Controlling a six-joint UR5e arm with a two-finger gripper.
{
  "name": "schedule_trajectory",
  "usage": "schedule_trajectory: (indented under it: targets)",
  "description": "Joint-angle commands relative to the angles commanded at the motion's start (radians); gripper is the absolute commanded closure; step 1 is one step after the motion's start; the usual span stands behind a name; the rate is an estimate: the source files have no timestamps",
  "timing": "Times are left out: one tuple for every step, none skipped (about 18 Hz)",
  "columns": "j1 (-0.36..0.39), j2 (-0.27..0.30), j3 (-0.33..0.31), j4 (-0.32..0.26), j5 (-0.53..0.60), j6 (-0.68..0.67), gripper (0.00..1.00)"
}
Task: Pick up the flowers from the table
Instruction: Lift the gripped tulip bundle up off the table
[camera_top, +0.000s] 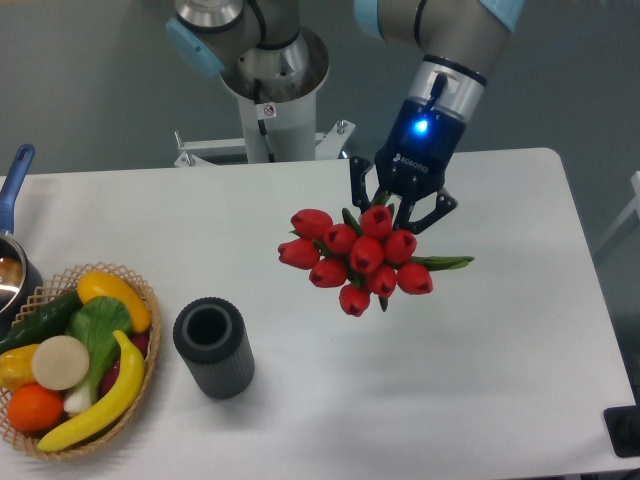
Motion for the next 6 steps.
schedule_trajectory:
  targets:
    - [0.005,0.005,-0.003,0.0,-0.002,0.0,0.67]
    - [0.008,0.006,-0.005,0.0,-0.002,0.0,0.67]
    - [0.009,0.008,-0.006,0.0,-0.003,0.0,0.67]
    - [0.009,0.008,-0.006,0.0,-0.003,0.0,0.67]
    - [0.009,0.009,-0.006,0.0,-0.003,0.0,0.67]
    - [0.009,0.009,-0.008,0.0,-0.003,0.0,0.67]
